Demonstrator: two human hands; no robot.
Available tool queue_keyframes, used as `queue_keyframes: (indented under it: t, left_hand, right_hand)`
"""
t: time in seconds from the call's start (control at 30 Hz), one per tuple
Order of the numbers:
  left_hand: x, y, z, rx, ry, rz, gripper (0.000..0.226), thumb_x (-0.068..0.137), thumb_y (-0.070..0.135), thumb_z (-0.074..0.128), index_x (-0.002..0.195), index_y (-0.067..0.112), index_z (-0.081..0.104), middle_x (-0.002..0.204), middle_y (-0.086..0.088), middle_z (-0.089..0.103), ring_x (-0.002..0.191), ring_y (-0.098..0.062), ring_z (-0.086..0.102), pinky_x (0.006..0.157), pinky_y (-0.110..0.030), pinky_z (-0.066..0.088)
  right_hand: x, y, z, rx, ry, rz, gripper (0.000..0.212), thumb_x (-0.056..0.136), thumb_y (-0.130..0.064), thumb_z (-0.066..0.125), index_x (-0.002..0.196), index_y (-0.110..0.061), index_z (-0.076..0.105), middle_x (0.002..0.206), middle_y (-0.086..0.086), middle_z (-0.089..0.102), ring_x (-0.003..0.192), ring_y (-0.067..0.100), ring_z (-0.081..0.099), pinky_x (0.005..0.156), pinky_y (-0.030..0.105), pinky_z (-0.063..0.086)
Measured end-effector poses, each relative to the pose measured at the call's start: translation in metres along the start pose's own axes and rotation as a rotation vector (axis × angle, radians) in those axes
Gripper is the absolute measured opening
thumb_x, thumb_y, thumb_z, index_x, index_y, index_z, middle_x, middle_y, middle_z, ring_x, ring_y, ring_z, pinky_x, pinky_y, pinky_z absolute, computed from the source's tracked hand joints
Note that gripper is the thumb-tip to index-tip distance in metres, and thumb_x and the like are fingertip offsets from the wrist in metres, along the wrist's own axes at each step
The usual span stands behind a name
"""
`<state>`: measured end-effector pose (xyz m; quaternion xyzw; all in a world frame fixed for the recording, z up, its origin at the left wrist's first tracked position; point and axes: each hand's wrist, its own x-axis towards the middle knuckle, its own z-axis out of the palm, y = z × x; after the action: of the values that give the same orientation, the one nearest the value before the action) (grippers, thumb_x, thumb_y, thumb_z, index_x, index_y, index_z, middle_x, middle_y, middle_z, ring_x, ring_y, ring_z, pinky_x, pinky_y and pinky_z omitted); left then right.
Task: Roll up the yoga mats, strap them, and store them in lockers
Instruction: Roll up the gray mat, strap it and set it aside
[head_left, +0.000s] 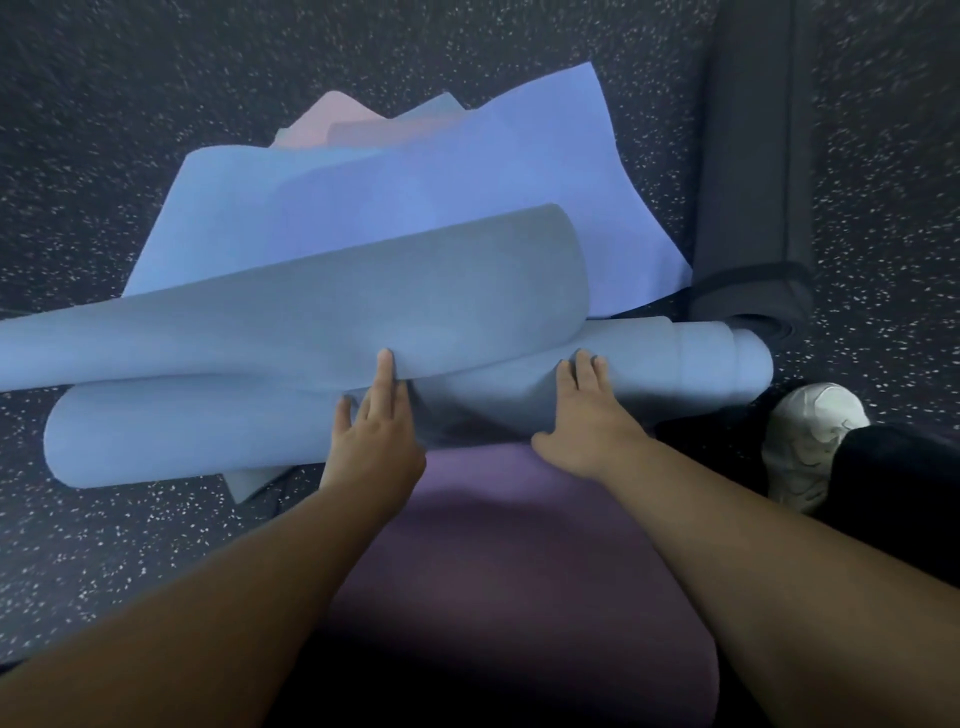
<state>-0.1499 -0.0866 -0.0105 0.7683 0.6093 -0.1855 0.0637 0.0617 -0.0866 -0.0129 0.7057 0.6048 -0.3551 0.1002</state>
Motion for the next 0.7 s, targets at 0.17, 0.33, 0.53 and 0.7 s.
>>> queue_keyframes:
  t: [0.17, 0.33, 0.53, 0.7]
  left_hand:
    - [0.011, 0.002, -0.005, -0.043, 0.049, -0.022, 0.070, 0.095, 0.028, 0.046, 0.150, 0.004, 0.009, 0.159, -0.011, -0.014, 0.133, -0.024, 0.030, 0.102, -0.033, 0.029]
    - [0.019, -0.003, -0.019, -0.109, 0.140, -0.021, 0.076, 0.094, 0.034, 0.052, 0.151, 0.003, 0.012, 0.160, -0.009, -0.010, 0.142, -0.024, 0.022, 0.114, -0.044, 0.012]
    - [0.035, -0.043, -0.092, -0.087, 0.329, -0.054, 0.075, 0.093, 0.035, 0.054, 0.150, 0.004, 0.016, 0.161, -0.005, -0.005, 0.143, -0.021, 0.019, 0.114, -0.054, 0.001]
    - [0.021, -0.055, -0.120, 0.018, 0.416, 0.041, 0.075, 0.088, 0.031, 0.062, 0.146, -0.002, 0.028, 0.160, -0.012, 0.011, 0.139, -0.023, 0.021, 0.111, -0.062, 0.008]
  right_hand:
    - [0.003, 0.003, -0.004, 0.000, 0.009, -0.021, 0.090, 0.091, -0.034, 0.053, 0.152, -0.007, -0.008, 0.158, 0.006, -0.020, 0.145, 0.023, -0.020, 0.115, 0.035, 0.018]
    - [0.002, -0.001, -0.003, 0.005, 0.014, -0.031, 0.092, 0.090, -0.037, 0.055, 0.152, -0.018, -0.010, 0.158, 0.010, -0.020, 0.144, 0.027, -0.022, 0.112, 0.038, 0.027]
    - [0.009, 0.000, -0.008, 0.034, -0.014, -0.023, 0.090, 0.091, -0.036, 0.054, 0.152, -0.018, -0.010, 0.157, 0.007, -0.022, 0.143, 0.024, -0.025, 0.114, 0.040, 0.022]
    - [0.010, 0.008, -0.012, 0.085, -0.048, -0.043, 0.085, 0.090, -0.035, 0.053, 0.153, -0.023, -0.002, 0.158, 0.001, -0.019, 0.145, 0.021, -0.021, 0.116, 0.042, 0.020]
